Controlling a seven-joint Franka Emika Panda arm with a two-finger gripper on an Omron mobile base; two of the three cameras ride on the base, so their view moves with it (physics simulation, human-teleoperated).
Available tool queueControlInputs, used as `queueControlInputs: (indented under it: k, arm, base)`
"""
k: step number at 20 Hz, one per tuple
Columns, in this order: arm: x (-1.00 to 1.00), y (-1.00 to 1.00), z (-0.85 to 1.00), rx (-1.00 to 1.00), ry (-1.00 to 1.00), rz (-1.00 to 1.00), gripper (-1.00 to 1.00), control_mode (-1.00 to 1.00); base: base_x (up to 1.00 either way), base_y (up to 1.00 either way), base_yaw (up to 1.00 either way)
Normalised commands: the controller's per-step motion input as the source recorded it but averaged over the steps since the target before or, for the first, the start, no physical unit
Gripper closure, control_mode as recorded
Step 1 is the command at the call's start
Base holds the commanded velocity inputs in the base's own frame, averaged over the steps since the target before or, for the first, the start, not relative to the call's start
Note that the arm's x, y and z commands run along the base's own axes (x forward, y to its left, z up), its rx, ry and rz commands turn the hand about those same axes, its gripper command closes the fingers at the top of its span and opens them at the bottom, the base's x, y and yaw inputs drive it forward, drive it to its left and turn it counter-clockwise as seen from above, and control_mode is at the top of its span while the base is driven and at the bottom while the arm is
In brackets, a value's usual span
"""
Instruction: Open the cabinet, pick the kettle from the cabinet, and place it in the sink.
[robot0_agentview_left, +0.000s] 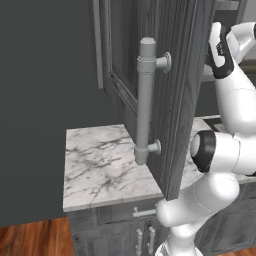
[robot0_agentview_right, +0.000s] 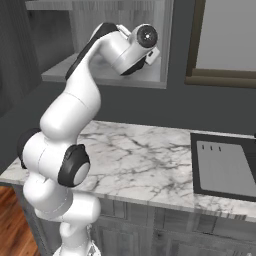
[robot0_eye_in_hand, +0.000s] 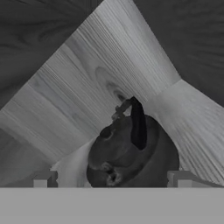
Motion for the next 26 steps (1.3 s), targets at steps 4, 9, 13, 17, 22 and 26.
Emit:
queueControlInputs:
  k: [4,9,13,17,22,26]
  arm:
    - [0.27,0.0,-0.01,0.0,-0.03,-0.12,-1.0,-1.0]
    - [0.27,0.0,0.0,0.0,0.0,-0.1,-1.0,-1.0]
    - [0.25,0.0,0.0,0.0,0.0,-0.05,-1.0,-1.0]
    - [0.23,0.0,0.0,0.0,0.0,-0.02,-1.0,-1.0]
    - [0.19,-0.06,-0.02,0.0,0.0,-0.01,-1.0,-1.0]
    - [0.18,-0.1,-0.02,0.0,0.0,0.0,-1.0,-1.0]
  base:
    - [0.0,0.0,0.0]
    - [0.0,0.0,0.0]
    - [0.0,0.0,0.0]
    - [0.0,0.0,0.0]
    - [0.0,0.0,0.0]
    - [0.0,0.0,0.0]
